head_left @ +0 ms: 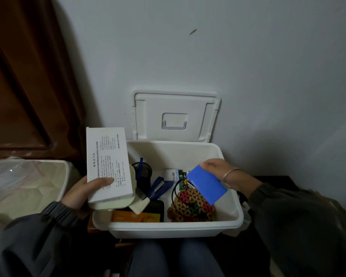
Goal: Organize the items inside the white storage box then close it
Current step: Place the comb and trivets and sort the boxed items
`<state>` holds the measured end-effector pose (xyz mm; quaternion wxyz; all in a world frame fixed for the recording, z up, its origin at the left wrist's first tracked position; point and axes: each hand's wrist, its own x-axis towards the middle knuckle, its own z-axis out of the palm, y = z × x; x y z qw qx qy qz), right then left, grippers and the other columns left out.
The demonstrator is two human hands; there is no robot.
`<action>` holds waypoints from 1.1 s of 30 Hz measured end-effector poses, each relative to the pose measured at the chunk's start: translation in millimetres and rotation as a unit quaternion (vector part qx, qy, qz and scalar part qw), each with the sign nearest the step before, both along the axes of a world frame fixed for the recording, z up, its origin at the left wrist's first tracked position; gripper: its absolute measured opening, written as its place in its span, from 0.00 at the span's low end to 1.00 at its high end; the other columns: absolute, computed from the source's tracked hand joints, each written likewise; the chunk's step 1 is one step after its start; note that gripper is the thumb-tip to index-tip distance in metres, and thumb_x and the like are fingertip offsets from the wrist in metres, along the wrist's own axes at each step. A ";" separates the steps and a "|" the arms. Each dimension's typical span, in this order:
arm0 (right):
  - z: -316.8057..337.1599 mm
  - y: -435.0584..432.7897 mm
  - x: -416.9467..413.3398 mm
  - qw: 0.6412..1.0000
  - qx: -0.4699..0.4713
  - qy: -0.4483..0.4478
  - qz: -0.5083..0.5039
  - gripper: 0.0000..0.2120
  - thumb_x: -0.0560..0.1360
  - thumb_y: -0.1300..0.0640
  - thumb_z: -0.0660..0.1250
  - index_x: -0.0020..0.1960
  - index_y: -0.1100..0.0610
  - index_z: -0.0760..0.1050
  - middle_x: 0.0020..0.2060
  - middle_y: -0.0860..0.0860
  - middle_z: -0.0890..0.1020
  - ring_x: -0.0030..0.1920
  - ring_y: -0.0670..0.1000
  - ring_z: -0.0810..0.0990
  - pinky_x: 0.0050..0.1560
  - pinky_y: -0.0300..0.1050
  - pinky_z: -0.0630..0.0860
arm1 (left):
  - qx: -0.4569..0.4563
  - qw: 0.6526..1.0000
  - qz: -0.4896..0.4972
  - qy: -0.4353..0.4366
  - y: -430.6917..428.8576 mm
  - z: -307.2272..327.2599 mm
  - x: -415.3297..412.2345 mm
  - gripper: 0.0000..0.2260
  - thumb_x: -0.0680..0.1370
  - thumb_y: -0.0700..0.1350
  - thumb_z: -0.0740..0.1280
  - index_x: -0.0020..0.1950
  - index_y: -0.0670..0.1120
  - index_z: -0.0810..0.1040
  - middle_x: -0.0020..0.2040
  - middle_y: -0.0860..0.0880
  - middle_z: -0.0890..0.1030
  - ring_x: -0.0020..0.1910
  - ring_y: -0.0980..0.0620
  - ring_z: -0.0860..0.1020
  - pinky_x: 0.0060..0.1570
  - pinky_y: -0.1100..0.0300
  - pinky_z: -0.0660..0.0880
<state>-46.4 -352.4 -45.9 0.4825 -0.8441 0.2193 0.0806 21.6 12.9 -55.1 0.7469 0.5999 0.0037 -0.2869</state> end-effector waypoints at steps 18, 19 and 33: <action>-81.2 21.7 21.9 0.891 -0.299 0.287 0.183 0.16 0.79 0.54 0.60 0.61 0.63 0.74 0.60 0.59 0.78 0.56 0.57 0.77 0.56 0.46 0.73 | -0.086 0.996 0.006 0.031 -9.3 1.3 5.8 0.16 0.69 0.39 0.64 0.55 0.45 0.78 0.48 0.43 0.85 0.42 0.44 0.84 0.32 0.51 0.80; -74.8 25.1 21.0 0.887 -0.320 0.281 0.180 0.16 0.78 0.53 0.61 0.60 0.63 0.74 0.59 0.59 0.78 0.55 0.56 0.77 0.55 0.47 0.74 | -0.092 0.995 0.003 0.042 -12.5 1.2 6.2 0.15 0.69 0.39 0.63 0.55 0.44 0.78 0.47 0.43 0.85 0.40 0.45 0.84 0.31 0.51 0.80; 0.8 93.4 -9.4 0.948 0.314 0.005 0.047 0.08 0.74 0.59 0.68 0.53 0.58 0.77 0.48 0.55 0.84 0.50 0.53 0.83 0.56 0.54 0.79 | -0.121 0.983 -0.064 0.119 -61.1 11.5 13.5 0.38 0.51 0.44 0.83 0.60 0.45 0.77 0.52 0.42 0.84 0.46 0.43 0.84 0.38 0.46 0.79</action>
